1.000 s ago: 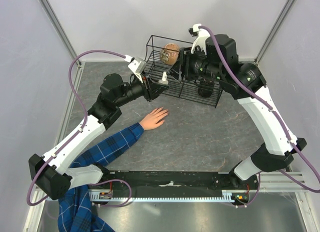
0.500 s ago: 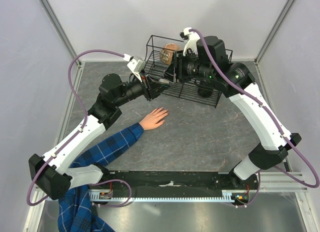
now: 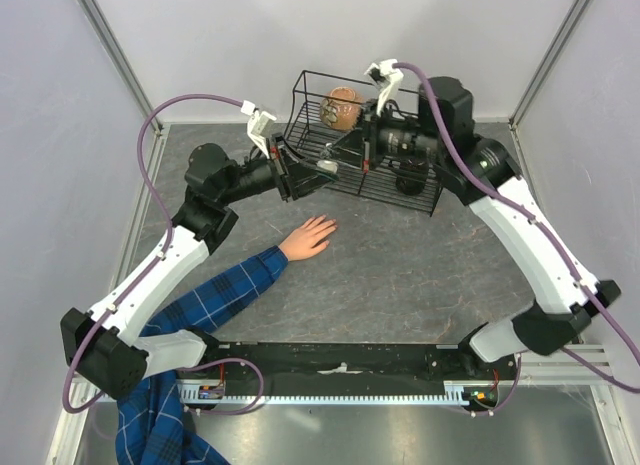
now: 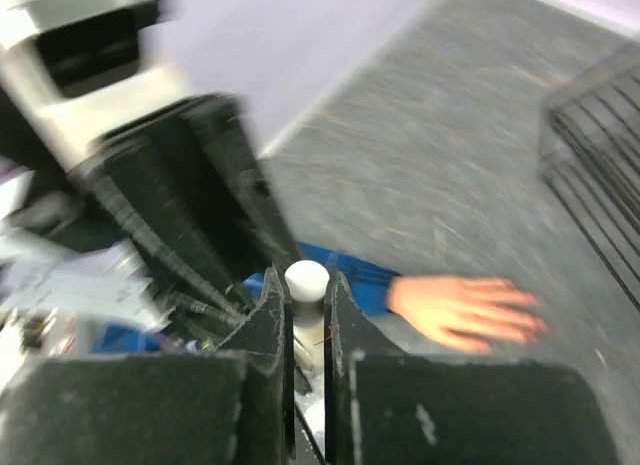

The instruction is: Paint the nails

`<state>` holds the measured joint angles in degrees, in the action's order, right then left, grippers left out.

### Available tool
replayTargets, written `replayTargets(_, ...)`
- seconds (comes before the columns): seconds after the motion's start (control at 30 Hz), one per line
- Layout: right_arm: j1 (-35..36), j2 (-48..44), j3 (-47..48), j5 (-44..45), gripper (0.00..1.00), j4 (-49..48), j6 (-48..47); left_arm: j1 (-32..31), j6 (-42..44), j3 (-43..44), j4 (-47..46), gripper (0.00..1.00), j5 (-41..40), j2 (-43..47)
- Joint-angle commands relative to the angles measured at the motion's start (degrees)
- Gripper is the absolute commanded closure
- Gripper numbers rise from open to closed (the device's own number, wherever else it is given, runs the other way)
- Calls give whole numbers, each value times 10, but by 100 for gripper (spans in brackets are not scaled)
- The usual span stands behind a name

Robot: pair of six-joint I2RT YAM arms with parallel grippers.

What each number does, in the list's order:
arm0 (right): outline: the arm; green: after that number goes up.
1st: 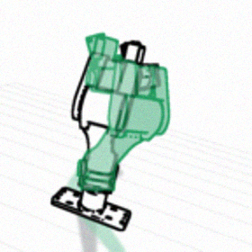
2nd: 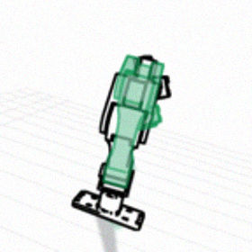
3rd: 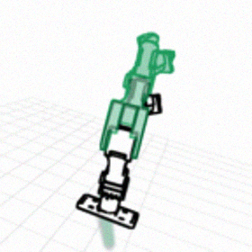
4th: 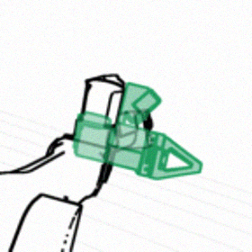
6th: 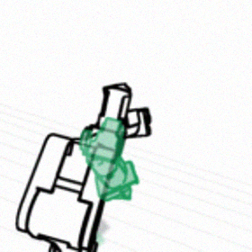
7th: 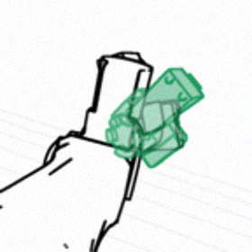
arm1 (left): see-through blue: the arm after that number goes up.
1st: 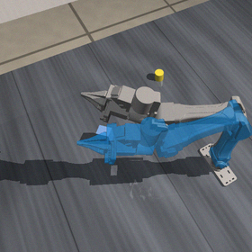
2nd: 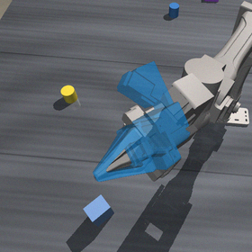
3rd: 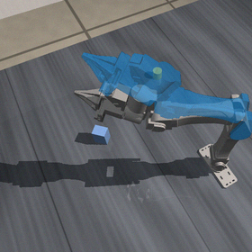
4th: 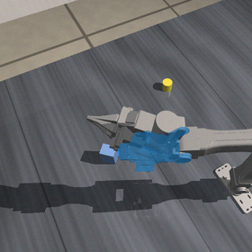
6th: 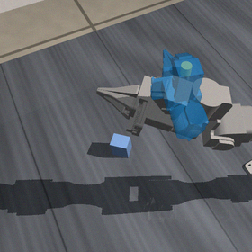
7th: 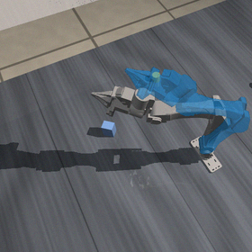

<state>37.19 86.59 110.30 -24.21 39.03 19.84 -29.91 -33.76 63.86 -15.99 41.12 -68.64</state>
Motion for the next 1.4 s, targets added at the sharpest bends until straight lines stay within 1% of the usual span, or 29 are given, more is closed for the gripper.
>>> replayTargets(0.0,-4,-88,-134,-382,100,-218,26,17,-185,7,-247,98,113,-7)
replayTargets(0.03,-9,-96,-185,-406,100,-283,81,17,-233,10,-310,98,142,-20)
replayTargets(0.07,-10,-100,-204,-427,100,-408,128,17,-258,14,-339,98,154,-26)
replayTargets(0.1,-10,-98,-214,-446,100,-449,197,17,-280,14,-368,98,163,-30)
replayTargets(0.13,-12,-96,-218,-458,100,-465,205,17,-297,17,-381,98,172,-33)
replayTargets(0.2,-15,-97,-221,-450,100,-461,203,17,-276,29,-339,98,172,-28)
replayTargets(0.23,-18,-99,-222,-431,100,-459,202,17,-233,33,-312,98,166,-17)
replayTargets(0.27,-19,-103,-222,-418,100,-449,195,16,-208,38,-253,98,163,-11)
replayTargets(0.3,-25,-103,-218,-401,100,-425,181,17,-184,42,-224,98,156,-4)
replayTargets(0.33,-25,-100,-194,-357,98,-340,127,17,-125,48,-180,98,137,0)
replayTargets(0.37,-25,-96,-173,-323,84,-283,92,16,-93,64,-100,98,123,10)
replayTargets(0.4,-25,-86,-151,-269,65,-223,62,15,-58,70,-55,98,106,15)
replayTargets(0.43,-24,-83,-111,-218,52,-136,19,14,5,75,-23,98,55,24)
replayTargets(0.47,-25,-79,-94,-109,33,-103,11,10,34,80,2,98,24,37)
replayTargets(0.5,-25,-75,-78,-51,25,-75,8,6,60,82,51,98,-10,43)
replayTargets(0.53,-25,-74,-55,-6,22,-39,11,2,103,85,67,98,-77,47)
replayTargets(0.57,-24,-73,-43,67,15,-26,24,-7,125,90,84,98,-104,48)
replayTargets(0.63,-15,-65,-7,114,10,-1,31,-18,166,94,112,98,-182,50)
replayTargets(0.67,-7,-60,8,134,9,8,34,-29,174,93,112,98,-203,52)
replayTargets(0.7,13,-45,24,184,9,17,35,-35,190,93,111,98,-225,51)
replayTargets(0.77,39,-17,81,237,11,49,38,-54,205,98,114,98,-251,49)
replayTargets(0.8,67,-6,99,286,14,59,37,-61,217,101,118,98,-280,45)
replayTargets(0.83,81,4,133,306,19,74,37,-72,222,106,121,98,-288,43)
replayTargets(0.9,118,31,159,336,25,82,26,-81,233,113,129,98,-321,38)
replayTargets(0.93,127,37,176,369,29,86,24,-90,238,119,133,98,-327,33)
replayTargets(1.0,140,49,182,392,33,86,21,-99,253,126,138,98,-343,26)
replayTargets(1.03,143,53,188,412,39,90,20,-107,258,131,138,98,-346,23)
replayTargets(1.1,147,62,196,427,45,95,13,-114,265,137,139,98,-358,21)
replayTargets(1.37,150,75,199,426,56,89,1,-122,256,140,141,98,-355,18)
